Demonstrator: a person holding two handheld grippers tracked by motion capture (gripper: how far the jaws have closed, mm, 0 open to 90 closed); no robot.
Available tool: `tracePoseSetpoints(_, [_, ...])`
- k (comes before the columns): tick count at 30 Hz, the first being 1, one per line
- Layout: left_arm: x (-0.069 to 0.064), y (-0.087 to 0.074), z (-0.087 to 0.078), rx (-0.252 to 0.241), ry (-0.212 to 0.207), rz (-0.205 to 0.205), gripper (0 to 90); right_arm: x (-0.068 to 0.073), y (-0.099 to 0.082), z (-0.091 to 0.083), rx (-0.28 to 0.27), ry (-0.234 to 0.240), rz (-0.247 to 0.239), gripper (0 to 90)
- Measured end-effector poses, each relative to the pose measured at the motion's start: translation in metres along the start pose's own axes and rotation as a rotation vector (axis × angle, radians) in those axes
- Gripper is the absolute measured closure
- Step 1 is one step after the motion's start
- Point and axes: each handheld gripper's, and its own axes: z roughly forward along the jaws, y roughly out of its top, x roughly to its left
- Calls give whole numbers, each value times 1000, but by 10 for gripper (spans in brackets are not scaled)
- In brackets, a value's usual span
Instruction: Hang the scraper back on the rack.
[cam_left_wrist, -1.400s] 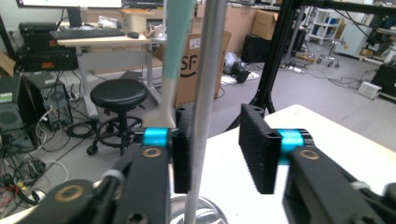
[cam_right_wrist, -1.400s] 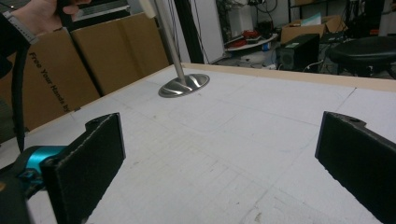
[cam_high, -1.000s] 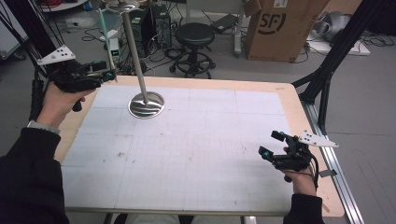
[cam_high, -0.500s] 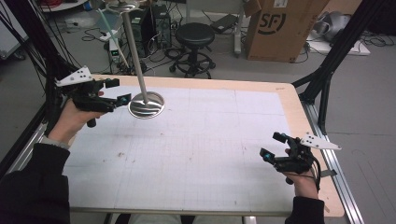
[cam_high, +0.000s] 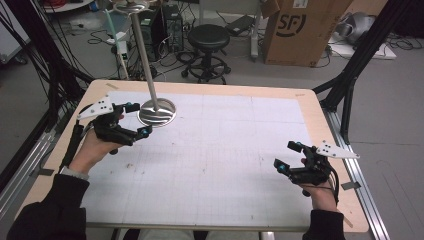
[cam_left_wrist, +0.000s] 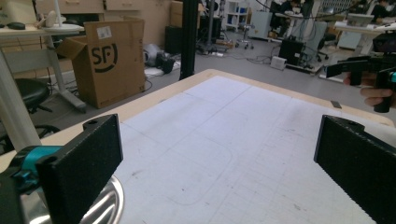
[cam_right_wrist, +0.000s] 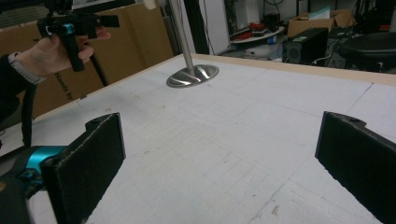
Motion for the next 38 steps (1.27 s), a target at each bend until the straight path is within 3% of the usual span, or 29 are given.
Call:
tracePoseSetpoints(3, [-1,-11,-4,-24,10,-32,16,-1,-1,1,-2,-1,-3,3])
tracePoseSetpoints(5, [-1,-19,-6,-14,21,-44,17,-1,-1,2,0,-6,0,3])
tracePoseSetpoints(10, [-6,-33,-11,33,59,-28,17,-2,-1,3,-7,-19,-3,3])
tracePoseSetpoints(14, [-10,-41,-15,10,49,-27,16,-2,-2,5,2,-28,-8,3])
tracePoseSetpoints(16, [-12,-45,-17,19,73,-18,16,-2,-2,6,0,-27,-12,3])
tracePoseSetpoints(19, [-14,-52,-22,0,84,-36,16,-1,-1,8,1,-35,-21,3])
tracePoseSetpoints(28, [-25,-55,-43,-6,159,10,17,0,-5,21,42,-37,-46,3])
tracePoseSetpoints(33, [-24,-63,-51,-19,182,-25,16,-1,-7,29,54,-38,-47,2])
tracePoseSetpoints(38, [-20,-68,-52,17,210,-46,16,-2,-8,31,59,-47,-39,3])
